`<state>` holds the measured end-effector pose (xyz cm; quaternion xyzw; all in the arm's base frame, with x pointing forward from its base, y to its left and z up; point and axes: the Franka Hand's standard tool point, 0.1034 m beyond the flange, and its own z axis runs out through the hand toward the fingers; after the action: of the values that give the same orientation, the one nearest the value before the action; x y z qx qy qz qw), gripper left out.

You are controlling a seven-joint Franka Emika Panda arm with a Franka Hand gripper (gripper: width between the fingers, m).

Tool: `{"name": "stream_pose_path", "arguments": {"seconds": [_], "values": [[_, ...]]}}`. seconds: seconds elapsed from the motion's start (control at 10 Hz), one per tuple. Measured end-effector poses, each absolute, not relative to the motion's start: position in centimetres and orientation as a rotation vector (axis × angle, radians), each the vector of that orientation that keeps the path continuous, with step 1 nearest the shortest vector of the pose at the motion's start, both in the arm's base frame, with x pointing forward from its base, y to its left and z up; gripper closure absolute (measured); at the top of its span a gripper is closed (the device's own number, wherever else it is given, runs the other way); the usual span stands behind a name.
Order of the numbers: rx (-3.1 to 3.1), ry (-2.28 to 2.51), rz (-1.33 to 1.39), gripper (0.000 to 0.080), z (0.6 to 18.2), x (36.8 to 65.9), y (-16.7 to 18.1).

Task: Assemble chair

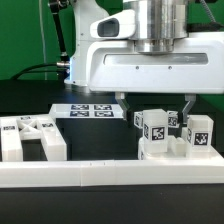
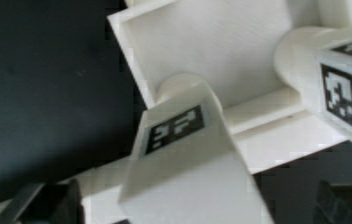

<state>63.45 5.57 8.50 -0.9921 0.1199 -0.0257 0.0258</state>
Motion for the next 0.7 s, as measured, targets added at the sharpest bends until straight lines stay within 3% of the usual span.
{"name": "stream_pose_path", "arguments": {"seconds": [0.5,0.7], "values": [[-3.118,0.046,-0.085,0.0153,8.51,63.46,5.30],[-3.118,0.047,-0.085,0.0499,8.50,63.46,5.27]]}}
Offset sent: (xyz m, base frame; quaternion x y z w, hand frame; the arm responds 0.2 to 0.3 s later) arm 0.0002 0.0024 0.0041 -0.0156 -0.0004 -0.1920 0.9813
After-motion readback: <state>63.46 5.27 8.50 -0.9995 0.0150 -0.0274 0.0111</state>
